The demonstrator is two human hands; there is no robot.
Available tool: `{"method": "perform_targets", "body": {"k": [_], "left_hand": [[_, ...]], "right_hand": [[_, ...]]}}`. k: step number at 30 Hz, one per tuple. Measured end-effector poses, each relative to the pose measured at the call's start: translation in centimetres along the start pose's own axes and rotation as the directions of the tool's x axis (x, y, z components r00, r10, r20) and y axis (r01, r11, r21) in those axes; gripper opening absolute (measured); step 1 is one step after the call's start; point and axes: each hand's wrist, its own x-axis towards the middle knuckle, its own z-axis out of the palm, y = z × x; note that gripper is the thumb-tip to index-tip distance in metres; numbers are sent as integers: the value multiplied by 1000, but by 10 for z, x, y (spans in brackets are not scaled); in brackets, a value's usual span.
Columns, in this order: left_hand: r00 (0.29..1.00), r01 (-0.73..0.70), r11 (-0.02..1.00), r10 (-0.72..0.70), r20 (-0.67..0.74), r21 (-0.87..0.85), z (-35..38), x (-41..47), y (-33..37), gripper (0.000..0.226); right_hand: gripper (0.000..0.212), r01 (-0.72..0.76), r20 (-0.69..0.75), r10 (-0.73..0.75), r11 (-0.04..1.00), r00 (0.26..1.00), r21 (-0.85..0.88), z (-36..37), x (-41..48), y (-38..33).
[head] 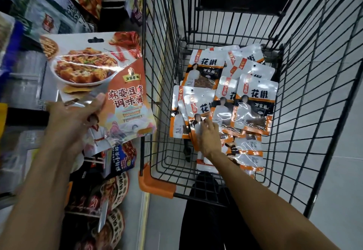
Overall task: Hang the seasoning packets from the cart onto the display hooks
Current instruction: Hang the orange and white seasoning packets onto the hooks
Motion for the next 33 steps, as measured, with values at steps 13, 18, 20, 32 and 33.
{"method": "perform_targets", "body": {"k": [13,18,20,32,33], "left_hand": [[1000,11,999,-10,19,-51,11,2,7,78],[999,-5,999,7,35,-38,19,5,10,45],[999,-5,998,7,33,-56,22,5,10,26],[997,-12,998,17,75,-67,20,3,6,8],[997,-18,998,23,79,-64,20,2,5,12]], "right_hand": [[40,-51,-125,72,985,990,166,-13,1,5],[75,-444,-76,466,873,882,199,-26,10,16],[84,-497,-31,514,841,857,212,-22,12,12],[112,-690,86,707,644,702,330,-23,20,7],[112,-690,57,718,639,694,341,-23,19,6]]}}
